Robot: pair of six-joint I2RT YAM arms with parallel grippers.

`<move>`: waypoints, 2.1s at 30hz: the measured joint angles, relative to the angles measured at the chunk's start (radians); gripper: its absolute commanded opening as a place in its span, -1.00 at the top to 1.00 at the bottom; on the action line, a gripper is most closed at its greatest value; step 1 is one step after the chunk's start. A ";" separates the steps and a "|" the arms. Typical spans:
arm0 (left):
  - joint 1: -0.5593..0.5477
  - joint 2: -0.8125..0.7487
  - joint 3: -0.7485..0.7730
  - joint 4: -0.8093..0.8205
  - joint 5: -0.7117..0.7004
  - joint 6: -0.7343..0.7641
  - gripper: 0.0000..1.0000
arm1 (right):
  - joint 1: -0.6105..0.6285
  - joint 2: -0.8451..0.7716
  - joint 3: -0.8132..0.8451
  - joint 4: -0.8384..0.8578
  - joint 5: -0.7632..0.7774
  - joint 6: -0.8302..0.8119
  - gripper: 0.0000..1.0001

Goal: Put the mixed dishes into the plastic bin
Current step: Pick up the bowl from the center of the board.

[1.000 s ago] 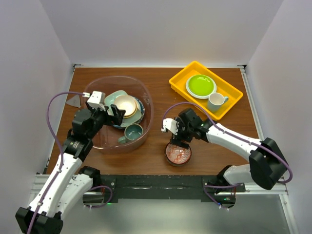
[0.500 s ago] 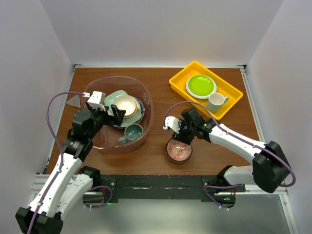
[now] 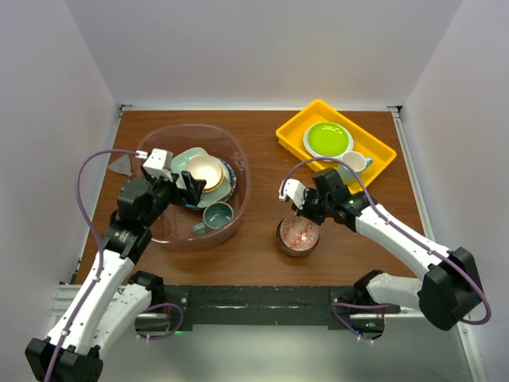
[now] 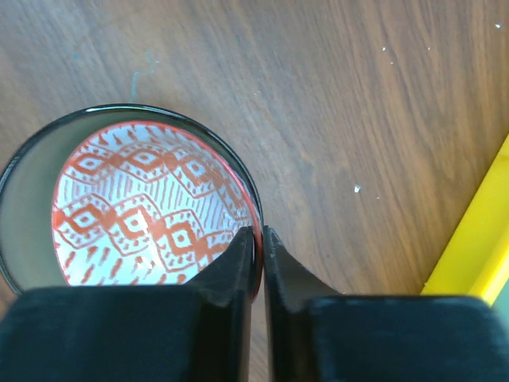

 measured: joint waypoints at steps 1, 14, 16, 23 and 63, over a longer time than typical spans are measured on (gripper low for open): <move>0.000 0.001 0.000 0.003 0.007 0.000 -0.94 | -0.009 -0.006 0.000 -0.003 -0.013 0.000 1.00; 0.000 0.034 -0.004 0.030 0.106 0.001 -1.00 | -0.159 -0.140 0.006 -0.038 -0.215 0.024 1.00; 0.000 0.037 -0.004 0.032 0.122 0.000 -1.00 | -0.179 -0.158 0.009 -0.041 -0.239 0.031 1.00; 0.000 0.039 -0.034 0.079 0.200 -0.020 -1.00 | -0.218 -0.189 0.016 -0.041 -0.303 0.063 1.00; -0.736 0.414 0.112 0.178 -0.197 -0.289 -1.00 | -0.263 -0.237 0.016 -0.040 -0.350 0.114 1.00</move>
